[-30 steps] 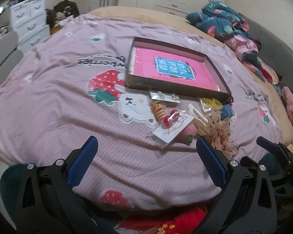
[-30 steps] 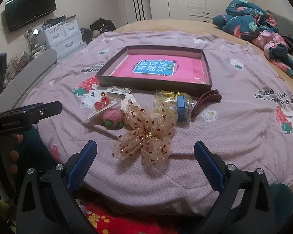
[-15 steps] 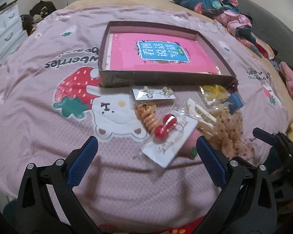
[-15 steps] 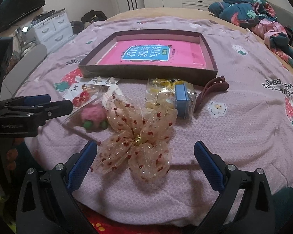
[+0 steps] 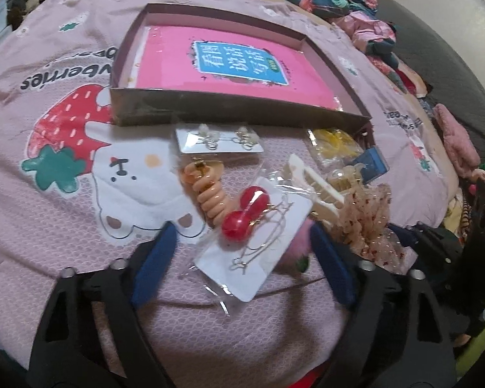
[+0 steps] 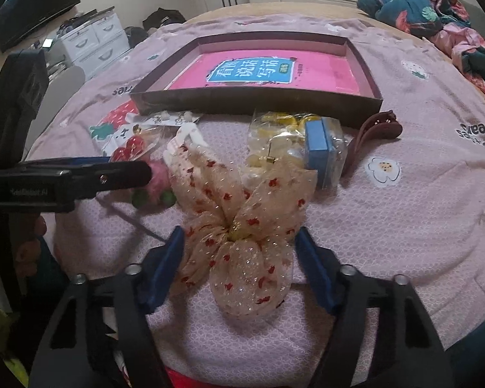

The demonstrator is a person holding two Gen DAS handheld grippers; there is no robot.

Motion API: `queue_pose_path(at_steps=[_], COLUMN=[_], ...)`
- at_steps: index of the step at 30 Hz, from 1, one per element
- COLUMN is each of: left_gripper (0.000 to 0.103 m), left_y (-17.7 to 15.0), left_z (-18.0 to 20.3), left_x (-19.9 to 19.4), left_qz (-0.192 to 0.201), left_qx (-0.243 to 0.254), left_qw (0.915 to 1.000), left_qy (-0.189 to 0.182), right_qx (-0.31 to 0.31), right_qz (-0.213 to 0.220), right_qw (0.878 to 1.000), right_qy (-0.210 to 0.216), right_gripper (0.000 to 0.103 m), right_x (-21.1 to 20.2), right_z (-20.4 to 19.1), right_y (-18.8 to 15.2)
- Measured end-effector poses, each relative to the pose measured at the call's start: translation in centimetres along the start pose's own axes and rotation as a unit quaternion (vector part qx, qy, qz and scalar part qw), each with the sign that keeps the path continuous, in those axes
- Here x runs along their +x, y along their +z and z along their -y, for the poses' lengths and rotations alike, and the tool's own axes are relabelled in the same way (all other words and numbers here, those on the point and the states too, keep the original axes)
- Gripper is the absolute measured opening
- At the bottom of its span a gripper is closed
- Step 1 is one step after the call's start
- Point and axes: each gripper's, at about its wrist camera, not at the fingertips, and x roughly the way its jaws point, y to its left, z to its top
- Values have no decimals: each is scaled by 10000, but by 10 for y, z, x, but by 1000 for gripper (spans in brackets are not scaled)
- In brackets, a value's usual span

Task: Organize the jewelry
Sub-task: 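Grasp the red-bead earring card with the left tool while the right tool grasps the sheer dotted bow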

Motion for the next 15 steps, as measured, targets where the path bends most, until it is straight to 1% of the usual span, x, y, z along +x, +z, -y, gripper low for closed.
queue_pose_path(at_steps=[1,3,4,6,9,15], left_gripper=[59,45,44,36,33,33], left_y=[1,0,0,-1,-2,-7], left_z=[0,1,2,4,3,-1], left_x=[0,0,-1,-1,-5,-23], left_qz=[5,15,21,26,77,271], left_qx=[-22,-14,-17,14,-2,-99], left_qw=[10000,9998,9996,9996,9994,9992], left_qy=[-58,-211,-267,-296,-329,-269], right_qx=[-5,-38,-35,-7,58,53], right_qz=[12,70,93,109,152,396], right_qw=[10000,10000,9999,9999,9998,9991], right_qy=[-6,-51,-70,-76,-87,-160], right_gripper=[54,44,43,38,36,35], right_x=[-1,-5,-7,-11,-19,-41], right_z=[1,3,5,10,17,26], right_y=[-1,-3,-4,-5,-7,-10])
